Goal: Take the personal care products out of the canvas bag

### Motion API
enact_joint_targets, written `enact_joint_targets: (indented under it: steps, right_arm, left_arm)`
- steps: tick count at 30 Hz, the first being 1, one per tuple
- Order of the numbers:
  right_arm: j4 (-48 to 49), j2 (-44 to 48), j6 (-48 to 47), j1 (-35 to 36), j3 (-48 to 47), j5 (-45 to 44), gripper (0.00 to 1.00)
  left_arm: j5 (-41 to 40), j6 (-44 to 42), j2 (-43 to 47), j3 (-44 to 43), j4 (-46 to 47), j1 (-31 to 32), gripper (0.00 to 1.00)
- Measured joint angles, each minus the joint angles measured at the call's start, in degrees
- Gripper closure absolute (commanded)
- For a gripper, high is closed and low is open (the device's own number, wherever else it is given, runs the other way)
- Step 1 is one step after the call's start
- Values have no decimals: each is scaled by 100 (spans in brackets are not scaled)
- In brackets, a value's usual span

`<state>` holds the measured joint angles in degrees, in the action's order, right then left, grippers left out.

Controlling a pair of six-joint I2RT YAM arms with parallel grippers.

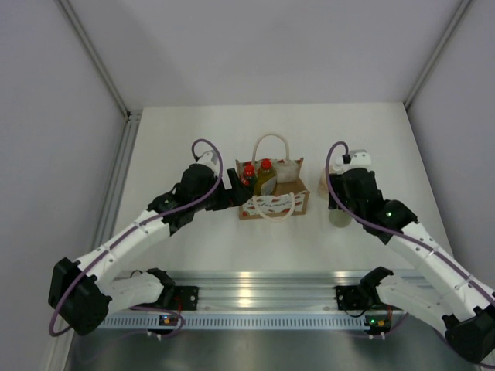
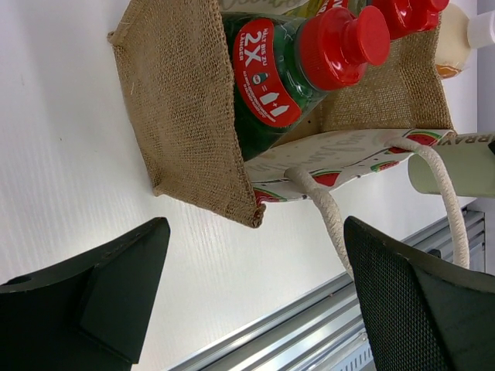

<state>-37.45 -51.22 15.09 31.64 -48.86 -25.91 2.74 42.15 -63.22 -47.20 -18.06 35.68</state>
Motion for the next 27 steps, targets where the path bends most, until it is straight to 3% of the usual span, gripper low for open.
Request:
enact_joint_targets:
  steps: [12, 15, 16, 17, 19, 27]
  right_arm:
    - [903, 516, 520, 0, 1491, -31, 97]
    - [1091, 501, 533, 0, 1700, 20, 85]
    - [1143, 481, 533, 0, 1740, 42, 77]
    - [1158, 446, 533, 0, 1753, 66, 61]
    - [1222, 382, 527, 0, 1788, 85, 44]
    - [1482, 424, 444, 0, 1812, 284, 19]
  left_arm:
    - [0, 0, 13, 9, -2, 7, 2]
    - [0, -2, 46, 9, -2, 7, 2]
    - [0, -7, 59, 9, -2, 7, 2]
    - [0, -7, 72, 9, -4, 7, 2]
    - [0, -26, 98, 9, -2, 7, 2]
    - [68, -348, 267, -70, -9, 11, 2]
